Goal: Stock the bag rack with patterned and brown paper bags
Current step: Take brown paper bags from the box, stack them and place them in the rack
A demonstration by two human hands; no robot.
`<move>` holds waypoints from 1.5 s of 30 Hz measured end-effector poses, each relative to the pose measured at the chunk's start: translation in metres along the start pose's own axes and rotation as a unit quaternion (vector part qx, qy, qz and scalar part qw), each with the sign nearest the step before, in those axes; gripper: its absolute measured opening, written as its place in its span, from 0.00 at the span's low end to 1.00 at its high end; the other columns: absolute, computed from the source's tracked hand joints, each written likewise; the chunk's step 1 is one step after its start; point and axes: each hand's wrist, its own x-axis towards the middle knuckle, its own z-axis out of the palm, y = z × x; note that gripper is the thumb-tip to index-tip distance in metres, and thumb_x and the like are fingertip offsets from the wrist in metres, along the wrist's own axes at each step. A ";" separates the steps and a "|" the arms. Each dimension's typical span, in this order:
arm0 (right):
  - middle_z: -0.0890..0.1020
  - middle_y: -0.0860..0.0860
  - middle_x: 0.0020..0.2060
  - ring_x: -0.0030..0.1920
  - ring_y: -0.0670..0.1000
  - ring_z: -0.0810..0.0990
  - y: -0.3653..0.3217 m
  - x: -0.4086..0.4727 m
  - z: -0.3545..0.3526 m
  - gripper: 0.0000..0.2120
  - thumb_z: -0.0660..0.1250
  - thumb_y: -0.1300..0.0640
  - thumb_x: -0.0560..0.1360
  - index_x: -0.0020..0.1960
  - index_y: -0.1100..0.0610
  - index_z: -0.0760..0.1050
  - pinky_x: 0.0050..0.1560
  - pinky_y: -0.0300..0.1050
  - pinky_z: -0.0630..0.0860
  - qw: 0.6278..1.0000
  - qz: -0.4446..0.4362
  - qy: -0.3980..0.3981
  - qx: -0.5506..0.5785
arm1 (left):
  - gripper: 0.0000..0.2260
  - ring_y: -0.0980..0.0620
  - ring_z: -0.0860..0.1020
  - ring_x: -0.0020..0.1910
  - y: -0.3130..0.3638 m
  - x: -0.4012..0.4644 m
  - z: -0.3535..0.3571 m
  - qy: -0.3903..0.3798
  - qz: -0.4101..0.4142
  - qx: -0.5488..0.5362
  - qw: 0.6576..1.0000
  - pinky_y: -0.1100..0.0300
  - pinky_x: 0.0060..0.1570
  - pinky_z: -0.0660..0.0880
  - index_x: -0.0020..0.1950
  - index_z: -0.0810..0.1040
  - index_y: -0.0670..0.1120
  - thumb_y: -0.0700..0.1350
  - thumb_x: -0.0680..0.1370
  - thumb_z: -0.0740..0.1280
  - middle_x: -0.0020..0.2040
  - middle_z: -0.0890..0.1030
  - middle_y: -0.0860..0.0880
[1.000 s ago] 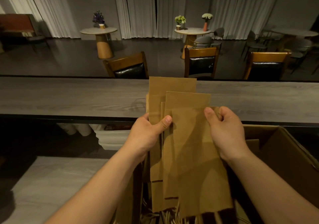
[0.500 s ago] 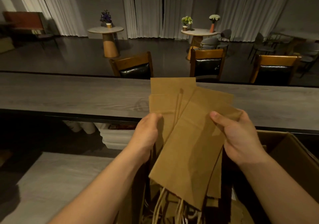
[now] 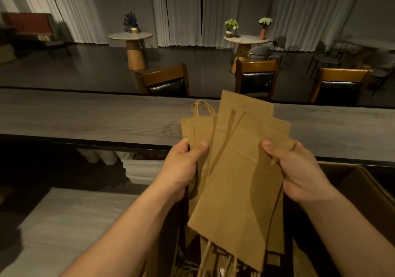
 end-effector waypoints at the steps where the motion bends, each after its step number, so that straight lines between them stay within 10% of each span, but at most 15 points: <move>1: 0.88 0.54 0.54 0.52 0.56 0.88 -0.002 -0.001 0.000 0.22 0.77 0.61 0.73 0.66 0.54 0.77 0.53 0.56 0.83 1.000 0.004 -0.023 -0.012 | 0.06 0.50 0.86 0.50 -0.002 0.001 -0.001 0.005 0.010 -0.006 1.000 0.59 0.47 0.81 0.58 0.81 0.46 0.42 0.82 0.68 0.50 0.88 0.49; 19: 0.88 0.47 0.54 0.56 0.51 0.87 -0.004 -0.017 0.012 0.29 0.78 0.54 0.67 0.66 0.48 0.77 0.60 0.58 0.80 0.983 -0.022 -0.114 -0.139 | 0.09 0.56 0.85 0.53 0.006 -0.009 0.000 -0.013 0.021 0.046 0.999 0.53 0.60 0.78 0.53 0.86 0.50 0.50 0.83 0.66 0.50 0.88 0.52; 29: 0.75 0.46 0.68 0.62 0.46 0.78 0.007 -0.022 0.027 0.25 0.61 0.47 0.85 0.79 0.41 0.58 0.56 0.45 0.77 0.981 -0.076 -0.037 -0.173 | 0.07 0.52 0.87 0.45 0.005 -0.009 -0.001 -0.046 -0.062 0.079 0.994 0.62 0.41 0.82 0.52 0.84 0.48 0.47 0.77 0.76 0.46 0.89 0.51; 33: 0.69 0.43 0.66 0.57 0.30 0.71 0.013 -0.020 0.016 0.24 0.58 0.57 0.86 0.79 0.39 0.63 0.57 0.25 0.68 0.887 -0.298 -0.007 -0.354 | 0.03 0.49 0.86 0.36 0.011 -0.006 0.000 0.010 -0.085 -0.010 0.996 0.61 0.37 0.80 0.45 0.85 0.44 0.42 0.77 0.73 0.37 0.87 0.47; 36: 0.65 0.46 0.68 0.67 0.42 0.65 0.016 -0.013 0.003 0.35 0.67 0.68 0.79 0.71 0.31 0.69 0.69 0.38 0.69 0.784 -0.404 -0.053 -0.468 | 0.05 0.48 0.84 0.36 0.016 -0.003 -0.004 0.031 -0.107 -0.095 0.989 0.54 0.42 0.78 0.40 0.85 0.46 0.43 0.75 0.71 0.36 0.86 0.47; 40: 0.52 0.46 0.79 0.78 0.54 0.51 0.008 -0.018 0.006 0.38 0.81 0.55 0.71 0.70 0.27 0.68 0.75 0.49 0.52 0.708 -0.413 -0.134 -0.557 | 0.06 0.48 0.82 0.34 0.019 -0.002 -0.005 0.026 -0.113 -0.149 0.982 0.54 0.41 0.76 0.41 0.83 0.47 0.42 0.77 0.68 0.35 0.84 0.47; 45: 0.39 0.32 0.80 0.80 0.44 0.32 -0.012 -0.019 0.004 0.41 0.76 0.52 0.77 0.69 0.16 0.56 0.79 0.60 0.37 0.635 -0.363 -0.207 -0.650 | 0.07 0.48 0.84 0.36 0.015 0.001 -0.004 0.035 -0.112 -0.109 0.987 0.54 0.42 0.78 0.40 0.85 0.47 0.43 0.77 0.69 0.38 0.86 0.46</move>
